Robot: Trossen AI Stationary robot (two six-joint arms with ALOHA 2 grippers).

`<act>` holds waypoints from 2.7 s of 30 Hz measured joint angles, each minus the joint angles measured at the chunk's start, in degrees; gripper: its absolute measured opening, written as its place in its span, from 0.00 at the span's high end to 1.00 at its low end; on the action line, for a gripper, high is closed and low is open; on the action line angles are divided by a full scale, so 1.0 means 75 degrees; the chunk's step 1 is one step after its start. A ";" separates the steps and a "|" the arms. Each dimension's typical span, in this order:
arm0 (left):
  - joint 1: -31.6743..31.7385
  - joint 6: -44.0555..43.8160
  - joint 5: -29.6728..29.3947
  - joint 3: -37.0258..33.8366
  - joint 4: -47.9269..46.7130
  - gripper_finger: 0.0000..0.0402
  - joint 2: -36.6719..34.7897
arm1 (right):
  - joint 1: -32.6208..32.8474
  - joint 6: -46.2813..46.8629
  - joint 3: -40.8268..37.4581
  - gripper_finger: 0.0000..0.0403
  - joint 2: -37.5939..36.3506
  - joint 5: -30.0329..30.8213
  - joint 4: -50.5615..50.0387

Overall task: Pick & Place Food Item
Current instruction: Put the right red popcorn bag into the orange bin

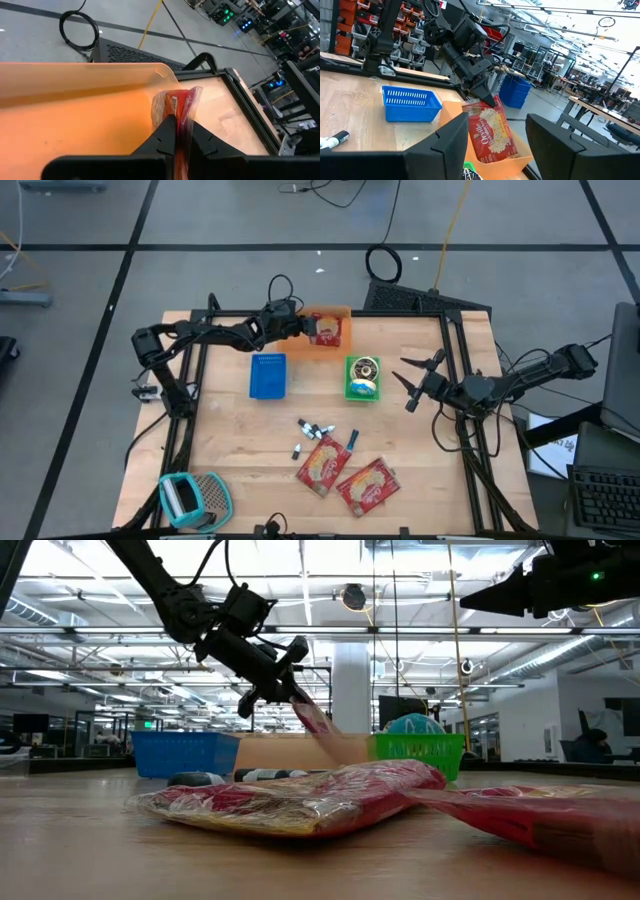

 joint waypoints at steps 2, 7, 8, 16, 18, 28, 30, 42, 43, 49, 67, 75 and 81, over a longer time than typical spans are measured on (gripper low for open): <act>0.0000 0.0000 -0.0004 0.0000 -0.0038 0.95 0.0000 | 0.0000 0.0037 0.0000 0.54 0.0000 -0.0001 -0.0035; 0.0000 -0.0085 0.0012 0.0000 -0.0054 0.84 0.0000 | 0.0000 0.0218 0.0000 0.54 0.0001 -0.0003 -0.0077; 0.0000 -0.0085 0.0012 0.0000 -0.0054 0.81 0.0000 | 0.0000 0.0217 0.0000 0.54 0.0002 -0.0003 -0.0077; 0.0091 0.0306 0.0084 0.0000 -0.0062 0.56 -0.0076 | 0.0000 0.0205 0.0000 0.54 0.0002 -0.0003 -0.0087; 0.0151 0.0350 0.0153 0.0000 -0.0060 0.52 -0.0082 | 0.0000 0.0199 0.0000 0.54 -0.0001 -0.0002 -0.0139; 0.0606 0.0388 0.1046 0.0000 -0.0131 0.46 -0.0124 | 0.0000 0.0197 -0.0003 0.54 -0.0001 -0.0001 -0.0310; 0.0658 0.0783 0.1338 0.0000 -0.0166 0.46 -0.0197 | 0.0002 0.0197 -0.0003 0.54 -0.0001 0.0000 -0.0310; 0.0646 0.2050 0.0965 -0.0003 -0.1717 0.46 -0.1801 | 0.0003 0.0200 -0.0003 0.54 -0.0001 -0.0003 -0.0304; 0.0597 0.2083 0.0940 -0.0003 -0.1766 0.46 -0.1960 | 0.0003 0.0232 -0.0003 0.54 -0.0001 -0.0003 -0.0304; -0.0120 0.2250 0.0947 -0.0003 -0.1744 0.46 -0.2830 | 0.0003 0.0566 -0.0003 0.54 -0.0004 -0.0003 -0.0112; -0.5027 0.3982 -0.2558 -0.1082 -0.0715 0.46 -0.4644 | 0.1018 0.2057 -0.0003 0.54 0.0027 -0.2541 0.0052; -0.6823 0.4360 -0.3564 -0.2934 0.2795 0.46 -0.4340 | 0.1783 0.3045 0.0077 0.54 0.1259 -0.3995 0.0506; -0.7067 0.3751 -0.3605 -0.3222 0.2911 0.46 -0.4246 | 0.2769 0.3682 0.0939 0.53 0.3439 -0.3797 -0.0083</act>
